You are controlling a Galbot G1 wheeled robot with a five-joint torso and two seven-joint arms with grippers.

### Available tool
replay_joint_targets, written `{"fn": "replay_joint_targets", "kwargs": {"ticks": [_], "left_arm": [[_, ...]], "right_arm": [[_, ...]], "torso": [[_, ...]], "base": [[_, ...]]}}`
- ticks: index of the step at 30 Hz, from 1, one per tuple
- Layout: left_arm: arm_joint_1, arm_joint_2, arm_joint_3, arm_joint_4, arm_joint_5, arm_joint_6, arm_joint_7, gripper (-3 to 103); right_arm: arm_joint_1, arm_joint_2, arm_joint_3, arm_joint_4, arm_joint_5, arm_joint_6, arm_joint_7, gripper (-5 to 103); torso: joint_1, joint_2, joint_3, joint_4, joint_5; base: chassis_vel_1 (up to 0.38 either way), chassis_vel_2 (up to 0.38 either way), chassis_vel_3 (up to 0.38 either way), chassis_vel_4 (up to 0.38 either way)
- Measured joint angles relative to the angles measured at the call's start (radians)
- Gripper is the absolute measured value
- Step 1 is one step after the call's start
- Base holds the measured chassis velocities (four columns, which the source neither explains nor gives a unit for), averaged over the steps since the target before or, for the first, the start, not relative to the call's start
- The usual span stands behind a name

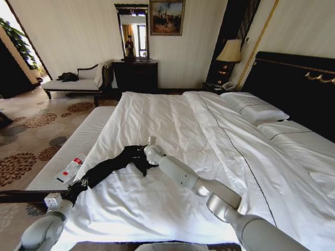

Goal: Fold the clothes on the bed.

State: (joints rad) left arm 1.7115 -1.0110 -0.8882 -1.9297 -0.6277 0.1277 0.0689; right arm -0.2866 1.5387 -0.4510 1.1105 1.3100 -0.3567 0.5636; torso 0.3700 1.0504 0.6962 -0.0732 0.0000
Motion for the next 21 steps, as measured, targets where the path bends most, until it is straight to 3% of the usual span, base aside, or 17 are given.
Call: {"fn": "replay_joint_targets", "kwargs": {"ticks": [2, 3, 5, 6, 10, 11, 14, 16, 21], "left_arm": [[-0.001, 0.001, 0.0, 0.002, 0.0, 0.0, 0.0, 1], [-0.001, 0.001, 0.0, 0.002, 0.0, 0.0, 0.0, 1], [-0.003, 0.002, 0.0, 0.006, 0.001, -0.002, 0.0, 1], [-0.005, 0.002, 0.001, 0.008, 0.001, -0.002, 0.0, 1], [-0.01, 0.004, 0.003, 0.014, 0.002, -0.003, 0.0, 1], [-0.013, 0.004, 0.005, 0.016, 0.002, -0.003, 0.0, 1], [-0.018, 0.004, 0.007, 0.019, 0.002, -0.003, 0.0, 1], [-0.023, 0.005, 0.009, 0.023, 0.003, -0.004, 0.0, 1], [-0.031, 0.005, 0.014, 0.029, 0.003, -0.005, 0.0, 1]], "right_arm": [[-0.001, 0.005, -0.002, -0.007, 0.001, -0.017, 0.017, 25], [-0.001, 0.005, -0.002, -0.007, 0.001, -0.017, 0.017, 25], [-0.003, 0.006, -0.003, -0.013, 0.001, -0.026, 0.021, 37], [-0.004, 0.006, -0.004, -0.014, 0.002, -0.028, 0.021, 37], [-0.005, 0.005, -0.008, -0.014, 0.002, -0.031, 0.021, 29], [-0.006, 0.004, -0.009, -0.014, 0.002, -0.032, 0.02, 18], [-0.008, 0.004, -0.011, -0.014, 0.001, -0.032, 0.019, 13], [-0.01, 0.002, -0.015, -0.014, -0.002, -0.032, 0.018, 3], [-0.014, 0.001, -0.017, -0.017, -0.009, -0.029, 0.013, 0]], "torso": [[0.0, 0.0, 0.0, 0.0, 0.0], [0.0, 0.0, 0.0, 0.0, 0.0], [0.0, 0.0, 0.0, 0.0, 0.0], [0.0, 0.0, 0.0, 0.0, 0.0], [0.0, 0.0, 0.0, 0.0, 0.0], [0.0, 0.0, 0.0, 0.0, 0.0], [0.0, 0.0, 0.0, 0.0, 0.0], [0.0, 0.0, 0.0, 0.0, 0.0], [0.0, 0.0, 0.0, 0.0, 0.0]], "base": [[0.0, 0.0, 0.0, 0.0], [0.0, 0.0, 0.0, 0.0], [0.0, 0.0, 0.0, 0.0], [0.0, 0.0, 0.0, 0.0], [0.0, 0.0, 0.0, 0.0], [0.0, 0.0, 0.0, 0.0], [0.0, 0.0, 0.0, 0.0], [0.0, 0.0, 0.0, 0.0], [0.0, 0.0, 0.0, 0.0]]}}
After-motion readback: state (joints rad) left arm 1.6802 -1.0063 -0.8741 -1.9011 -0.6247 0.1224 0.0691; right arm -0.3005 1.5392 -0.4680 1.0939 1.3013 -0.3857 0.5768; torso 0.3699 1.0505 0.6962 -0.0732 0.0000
